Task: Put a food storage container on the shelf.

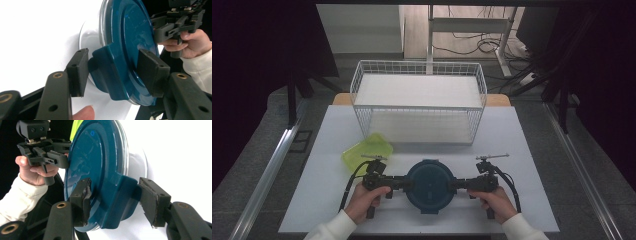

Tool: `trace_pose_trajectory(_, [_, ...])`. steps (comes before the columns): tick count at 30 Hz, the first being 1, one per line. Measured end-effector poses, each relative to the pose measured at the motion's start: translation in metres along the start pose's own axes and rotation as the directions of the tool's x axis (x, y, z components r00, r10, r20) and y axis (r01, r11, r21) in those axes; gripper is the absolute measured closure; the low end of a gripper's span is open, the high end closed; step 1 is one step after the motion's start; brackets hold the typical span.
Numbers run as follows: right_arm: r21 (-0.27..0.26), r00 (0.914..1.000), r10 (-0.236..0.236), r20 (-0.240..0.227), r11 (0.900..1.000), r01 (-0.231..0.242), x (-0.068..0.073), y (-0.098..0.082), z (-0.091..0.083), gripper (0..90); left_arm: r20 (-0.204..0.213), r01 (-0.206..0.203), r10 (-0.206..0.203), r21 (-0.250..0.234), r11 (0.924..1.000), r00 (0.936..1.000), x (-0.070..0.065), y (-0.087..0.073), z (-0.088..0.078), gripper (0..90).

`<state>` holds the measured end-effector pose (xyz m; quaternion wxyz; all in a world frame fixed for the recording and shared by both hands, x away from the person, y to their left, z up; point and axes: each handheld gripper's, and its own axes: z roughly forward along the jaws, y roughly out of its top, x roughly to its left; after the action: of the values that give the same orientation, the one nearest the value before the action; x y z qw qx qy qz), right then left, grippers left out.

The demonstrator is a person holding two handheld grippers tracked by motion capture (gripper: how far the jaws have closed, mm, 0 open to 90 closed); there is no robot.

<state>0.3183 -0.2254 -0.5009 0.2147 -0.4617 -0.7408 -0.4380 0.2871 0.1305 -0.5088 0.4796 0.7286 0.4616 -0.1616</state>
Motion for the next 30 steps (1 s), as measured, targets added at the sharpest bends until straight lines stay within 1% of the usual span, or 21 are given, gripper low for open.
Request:
trace_pose_trajectory(1, [0.000, 1.0000, 0.000, 0.000, 1.000, 0.000, 0.000, 0.000, 0.000, 45.5, 0.003, -0.001, 0.001, -0.007, 1.0000, 1.0000, -0.001, -0.001, 0.000, 45.8])
trace_pose_trajectory(5, [-0.005, 0.9999, 0.010, -0.012, 1.000, -0.010, 0.000, -0.004, -0.003, 47.1, 0.016, -0.014, 0.014, -0.009, 0.9999, 0.9998, -0.002, -0.003, -0.002, 47.5])
trace_pose_trajectory(9, [-0.007, 0.9999, 0.002, -0.014, 1.000, -0.003, 0.002, -0.007, -0.005, 47.9, 0.019, -0.025, 0.025, 0.001, 0.9997, 0.9995, -0.003, -0.004, -0.003, 47.6])
trace_pose_trajectory(11, [-0.013, 0.9994, 0.013, -0.031, 1.000, -0.014, 0.000, -0.008, -0.005, 49.1, 0.025, -0.030, 0.030, 0.002, 0.9996, 0.9993, -0.002, -0.005, -0.003, 47.7])
trace_pose_trajectory(12, [-0.015, 0.9990, 0.019, -0.041, 1.000, -0.019, -0.001, -0.008, -0.006, 50.0, 0.028, -0.027, 0.027, 0.001, 0.9996, 0.9992, -0.001, -0.005, -0.003, 47.7])
trace_pose_trajectory(13, [-0.018, 0.9985, 0.023, -0.050, 1.000, -0.024, -0.002, -0.008, -0.007, 54.8, 0.036, -0.026, 0.026, 0.003, 0.9997, 0.9990, 0.000, -0.006, -0.003, 47.6])
trace_pose_trajectory(15, [-0.018, 0.9985, 0.027, -0.048, 0.999, -0.028, -0.003, -0.009, -0.007, 54.8, 0.052, -0.019, 0.020, -0.004, 0.9998, 0.9985, 0.002, -0.006, -0.003, 48.5])
trace_pose_trajectory(17, [-0.018, 0.9994, 0.012, -0.032, 1.000, -0.012, -0.001, -0.009, -0.007, 53.9, 0.053, -0.027, 0.027, 0.000, 0.9996, 0.9982, 0.002, -0.006, -0.004, 48.7])
trace_pose_trajectory(20, [-0.016, 0.9996, 0.006, -0.027, 1.000, -0.006, -0.001, -0.010, -0.008, 54.0, 0.063, -0.032, 0.032, -0.006, 0.9995, 0.9975, 0.002, -0.007, -0.005, 49.9])
trace_pose_trajectory(21, [-0.014, 0.9996, 0.005, -0.026, 1.000, -0.006, -0.001, -0.010, -0.008, 54.1, 0.051, -0.037, 0.037, -0.006, 0.9993, 0.9980, 0.002, -0.007, -0.006, 54.9])
trace_pose_trajectory(23, [-0.011, 0.9995, 0.001, -0.030, 1.000, -0.002, -0.001, -0.011, -0.009, 54.3, 0.050, -0.040, 0.040, -0.006, 0.9992, 0.9979, 0.001, -0.007, -0.006, 55.2])
trace_pose_trajectory(27, [-0.023, 0.9998, 0.001, -0.020, 1.000, -0.001, 0.001, -0.012, -0.009, 54.4, 0.039, -0.029, 0.029, -0.015, 0.9995, 0.9988, -0.001, -0.008, -0.006, 54.9])
trace_pose_trajectory(28, [-0.024, 0.9998, -0.001, -0.018, 1.000, 0.001, 0.002, -0.012, -0.009, 54.5, 0.039, -0.019, 0.019, -0.018, 0.9997, 0.9991, -0.001, -0.009, -0.006, 55.1])
trace_pose_trajectory(30, [-0.029, 0.9999, 0.006, -0.012, 1.000, -0.006, 0.003, -0.013, -0.009, 54.8, 0.035, -0.011, 0.012, -0.020, 0.9997, 0.9993, -0.003, -0.009, -0.007, 55.4])
